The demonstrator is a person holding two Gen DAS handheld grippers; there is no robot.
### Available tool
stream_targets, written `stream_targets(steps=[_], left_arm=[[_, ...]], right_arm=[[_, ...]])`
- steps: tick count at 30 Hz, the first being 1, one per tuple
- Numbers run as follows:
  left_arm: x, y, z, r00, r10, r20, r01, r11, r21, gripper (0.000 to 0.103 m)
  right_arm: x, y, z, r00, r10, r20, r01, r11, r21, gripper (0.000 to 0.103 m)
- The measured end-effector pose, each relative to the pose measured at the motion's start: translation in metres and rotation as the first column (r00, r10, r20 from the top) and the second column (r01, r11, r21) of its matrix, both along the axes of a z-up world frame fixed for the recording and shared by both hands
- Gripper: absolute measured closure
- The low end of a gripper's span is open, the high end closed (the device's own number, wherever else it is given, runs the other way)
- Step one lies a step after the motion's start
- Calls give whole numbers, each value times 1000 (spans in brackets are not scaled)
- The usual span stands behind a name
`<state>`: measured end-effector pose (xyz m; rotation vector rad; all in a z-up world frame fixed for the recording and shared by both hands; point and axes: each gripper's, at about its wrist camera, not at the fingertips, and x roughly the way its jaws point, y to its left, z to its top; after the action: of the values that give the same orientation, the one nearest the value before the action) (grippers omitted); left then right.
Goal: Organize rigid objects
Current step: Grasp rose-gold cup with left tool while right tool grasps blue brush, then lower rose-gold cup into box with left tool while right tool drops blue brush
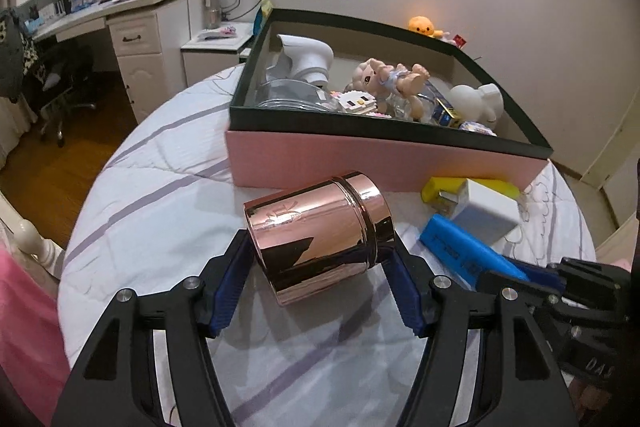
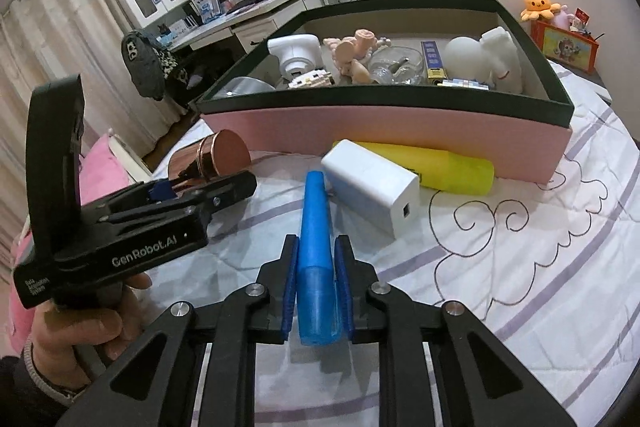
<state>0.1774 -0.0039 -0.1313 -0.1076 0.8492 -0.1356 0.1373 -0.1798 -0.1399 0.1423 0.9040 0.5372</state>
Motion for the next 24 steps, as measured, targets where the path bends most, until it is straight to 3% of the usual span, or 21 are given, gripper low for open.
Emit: stream_targets(steps=[9,15,20,24], left_arm=[[-30,6,9,1000,-11,20,11,1000,-1,37],[-43,5,9,1000,-25,13,25,1000,-1,37],[-52,3,13,999,-34,22,34,999,-1,37],[-57,5,19,999,-29,41,29,1000,5,37]], right_arm=[[-14,4,8,1000,-5,17,5,1000,-16,85],[-12,21,-14,1000,-2,-28,-2,987,-160,85],[-7,26,-12,1000,3,-8,-5,983,-185,85],[-14,25,-7,1000,13,0,-13,990,-143,88]])
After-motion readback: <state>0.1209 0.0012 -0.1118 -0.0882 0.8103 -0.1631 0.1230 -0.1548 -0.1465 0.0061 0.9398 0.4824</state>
